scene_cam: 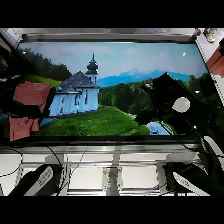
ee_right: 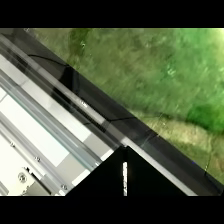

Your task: Fold the clothes and pants, and hang the long-sleeved shirts on hangers.

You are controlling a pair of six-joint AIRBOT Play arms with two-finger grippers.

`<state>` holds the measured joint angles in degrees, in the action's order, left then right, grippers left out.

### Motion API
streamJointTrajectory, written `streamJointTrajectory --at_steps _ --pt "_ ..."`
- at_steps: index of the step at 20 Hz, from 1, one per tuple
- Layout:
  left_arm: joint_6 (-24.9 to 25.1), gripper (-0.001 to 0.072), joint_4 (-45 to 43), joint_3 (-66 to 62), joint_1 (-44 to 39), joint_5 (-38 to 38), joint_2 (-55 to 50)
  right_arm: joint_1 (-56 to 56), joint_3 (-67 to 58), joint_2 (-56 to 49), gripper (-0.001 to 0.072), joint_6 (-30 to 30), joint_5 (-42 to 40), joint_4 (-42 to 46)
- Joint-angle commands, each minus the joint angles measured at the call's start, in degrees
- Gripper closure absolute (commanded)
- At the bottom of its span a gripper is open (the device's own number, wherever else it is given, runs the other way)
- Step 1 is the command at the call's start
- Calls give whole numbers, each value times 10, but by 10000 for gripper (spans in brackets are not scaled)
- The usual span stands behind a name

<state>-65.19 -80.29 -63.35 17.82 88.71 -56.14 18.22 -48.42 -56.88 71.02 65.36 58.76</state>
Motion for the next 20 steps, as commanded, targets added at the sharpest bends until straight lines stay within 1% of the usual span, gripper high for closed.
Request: streamJointTrajectory --at_steps 1,7,13,17,20 --pt "0 129 0 0 1 0 0 0 0 -1 705 0 -6 0" --pt "0 129 0 0 1 0 0 0 0 -1 705 0 -8 0" --pt "0 129 0 0 1 0 0 0 0 -1 705 0 -34 -1" --pt "0 129 2 0 0 -24 -2 0 0 -1 705 1 -35 -1" --pt "0 129 15 0 0 -24 -3 0 0 -1 705 1 -35 -1"
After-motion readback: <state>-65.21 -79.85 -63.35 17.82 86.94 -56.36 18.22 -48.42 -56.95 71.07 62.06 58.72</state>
